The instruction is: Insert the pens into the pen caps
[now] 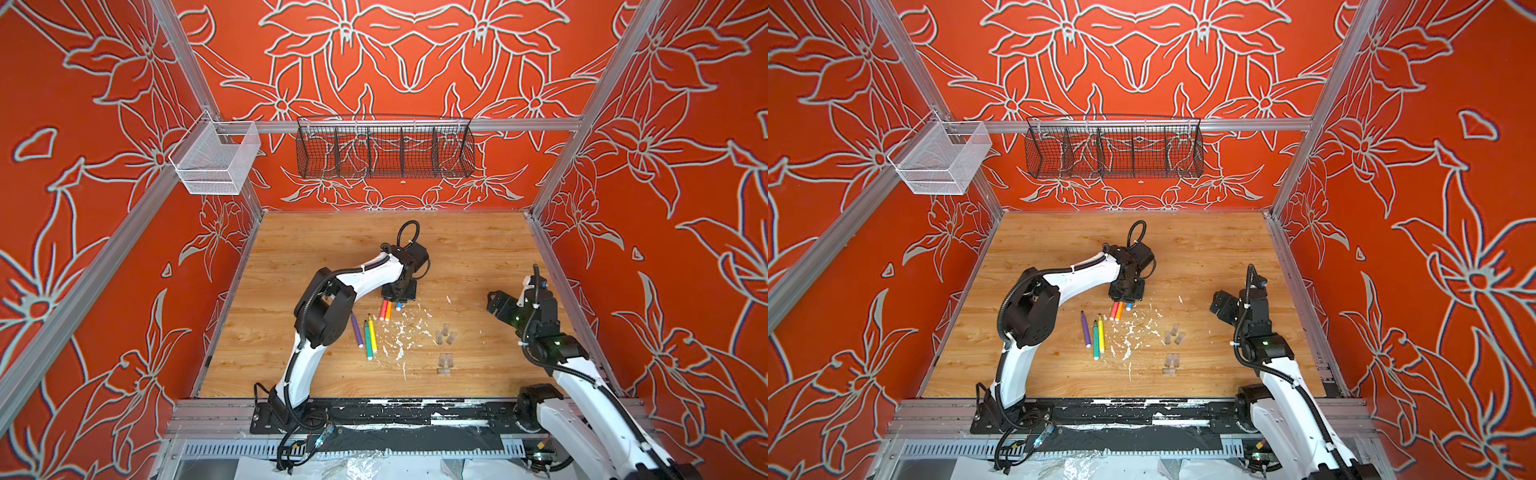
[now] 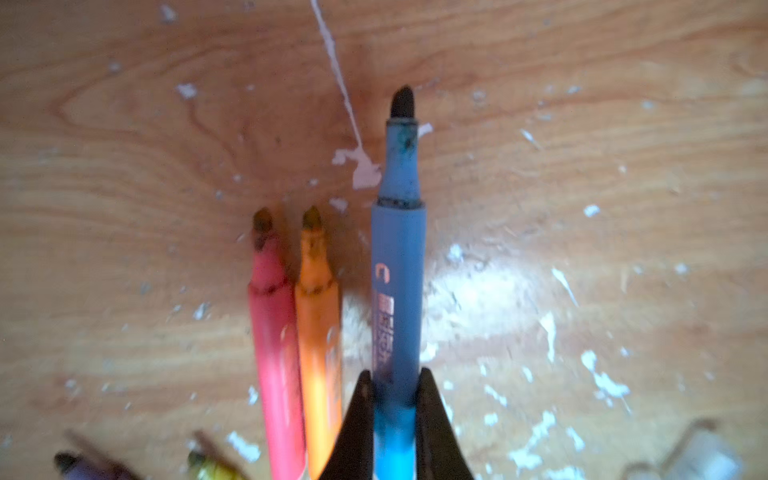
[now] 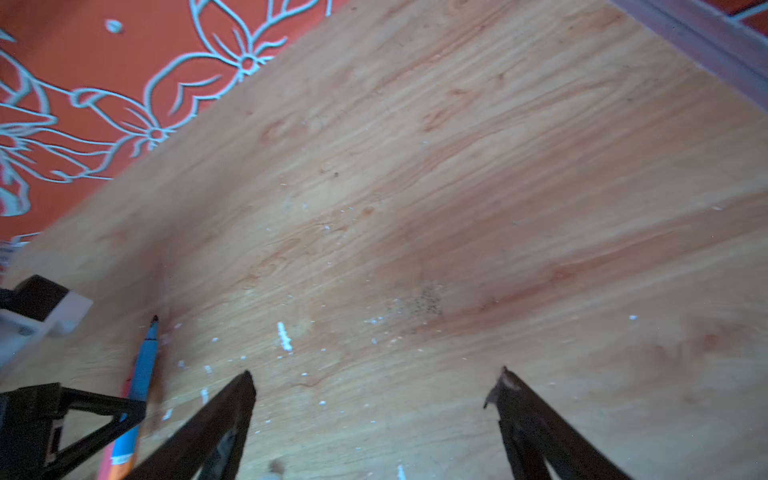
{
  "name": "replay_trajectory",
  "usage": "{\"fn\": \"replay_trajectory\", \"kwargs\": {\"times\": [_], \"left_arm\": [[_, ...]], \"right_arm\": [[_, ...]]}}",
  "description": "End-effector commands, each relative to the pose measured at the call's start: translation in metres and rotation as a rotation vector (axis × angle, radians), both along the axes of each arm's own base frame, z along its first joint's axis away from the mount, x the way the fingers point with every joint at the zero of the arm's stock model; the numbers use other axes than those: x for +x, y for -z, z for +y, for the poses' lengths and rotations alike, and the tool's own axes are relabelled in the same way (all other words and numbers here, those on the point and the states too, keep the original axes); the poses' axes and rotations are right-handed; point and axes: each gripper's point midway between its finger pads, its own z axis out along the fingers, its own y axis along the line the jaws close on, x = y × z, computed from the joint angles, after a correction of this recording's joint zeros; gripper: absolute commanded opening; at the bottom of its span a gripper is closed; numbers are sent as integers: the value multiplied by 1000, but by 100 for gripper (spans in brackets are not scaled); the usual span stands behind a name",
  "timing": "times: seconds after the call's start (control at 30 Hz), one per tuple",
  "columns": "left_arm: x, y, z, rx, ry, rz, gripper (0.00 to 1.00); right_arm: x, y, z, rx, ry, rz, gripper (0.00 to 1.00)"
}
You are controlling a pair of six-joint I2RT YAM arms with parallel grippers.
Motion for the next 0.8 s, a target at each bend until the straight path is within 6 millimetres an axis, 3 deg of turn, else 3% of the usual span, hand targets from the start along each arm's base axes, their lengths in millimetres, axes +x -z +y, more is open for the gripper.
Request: {"fn": "replay_trajectory", "kwargs": {"times": [0.0,0.1,0.23,0.3,0.47,0.77], "left_arm": [[-17,-83,-6,-125,37,-93,0],[-27,-119,-12,-194,73,-170,0],[-39,-148,-22,-251,187,-347,0],[-47,-148,-27,-274,257,-429,0],[-58,-124,-27,-228,363,-637,0],[-97,-146,-44,-312,499,-730,0]], "right_arm": [[-5,-16,34,185,-116,-12,91],[-9,-33,59,314,-202,-45,90],[-16,-56,90,486,-315,-94,90],[-21,-68,103,558,-361,-135,90],[-38,-84,128,634,-421,-218,90],[-45,-93,166,665,-522,-235,80]]}}
